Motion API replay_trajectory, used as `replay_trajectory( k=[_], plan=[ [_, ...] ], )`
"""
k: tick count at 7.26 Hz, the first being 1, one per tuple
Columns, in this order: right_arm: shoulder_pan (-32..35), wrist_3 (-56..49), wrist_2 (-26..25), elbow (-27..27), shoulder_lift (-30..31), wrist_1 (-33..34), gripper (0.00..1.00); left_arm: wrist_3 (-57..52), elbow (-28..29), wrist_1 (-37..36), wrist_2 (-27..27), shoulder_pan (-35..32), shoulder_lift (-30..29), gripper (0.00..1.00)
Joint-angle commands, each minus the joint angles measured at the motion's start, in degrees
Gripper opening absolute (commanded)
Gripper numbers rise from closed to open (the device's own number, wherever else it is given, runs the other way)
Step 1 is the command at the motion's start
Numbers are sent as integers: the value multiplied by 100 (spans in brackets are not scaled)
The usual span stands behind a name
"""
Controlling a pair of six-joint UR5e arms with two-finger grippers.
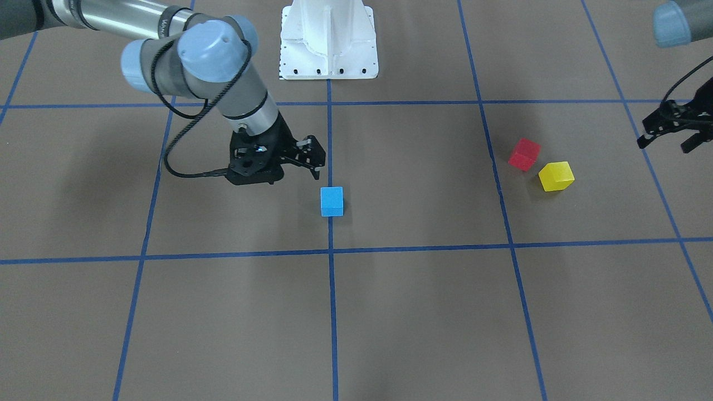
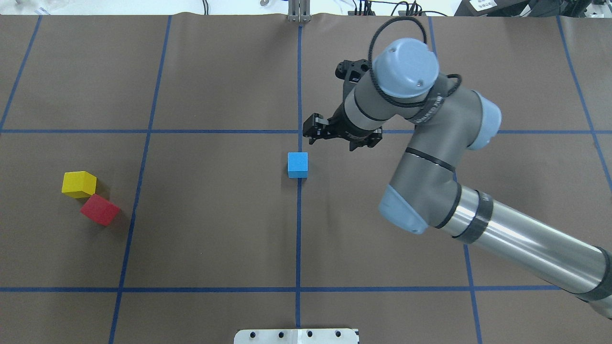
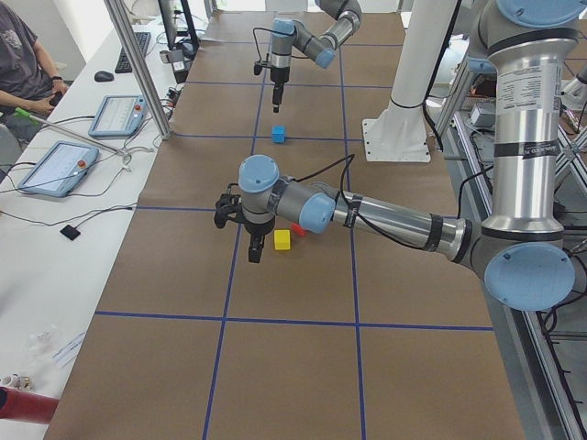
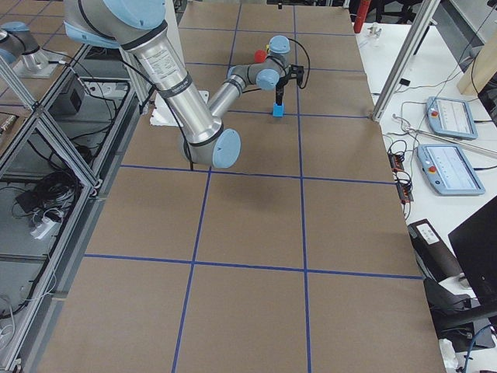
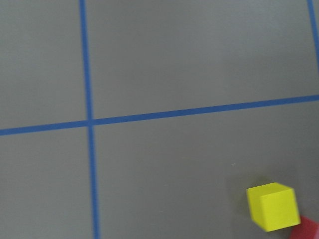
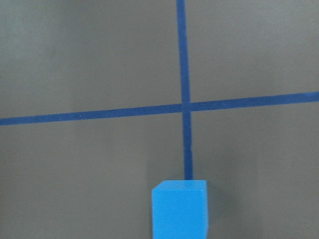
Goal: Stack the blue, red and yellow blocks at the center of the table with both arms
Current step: 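Release the blue cube with the right gripper while the left reaches for red, then lower the left gripper onto the red cube and close it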
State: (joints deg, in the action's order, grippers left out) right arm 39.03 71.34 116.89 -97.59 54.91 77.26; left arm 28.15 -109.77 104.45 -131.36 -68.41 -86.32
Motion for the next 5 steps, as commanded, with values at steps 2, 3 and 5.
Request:
replay_trajectory(
  k=[2, 3, 5],
  plan=[
    [254, -454, 62, -332, 661, -44, 100, 366, -537, 296, 1153, 2081, 10, 100],
    [254, -454, 53, -331, 731, -53, 100, 349, -563, 287, 1391, 2452, 19, 100],
    [263, -454, 26, -331, 793, -62, 100, -9, -537, 287, 1411, 2552, 168, 99]
  ],
)
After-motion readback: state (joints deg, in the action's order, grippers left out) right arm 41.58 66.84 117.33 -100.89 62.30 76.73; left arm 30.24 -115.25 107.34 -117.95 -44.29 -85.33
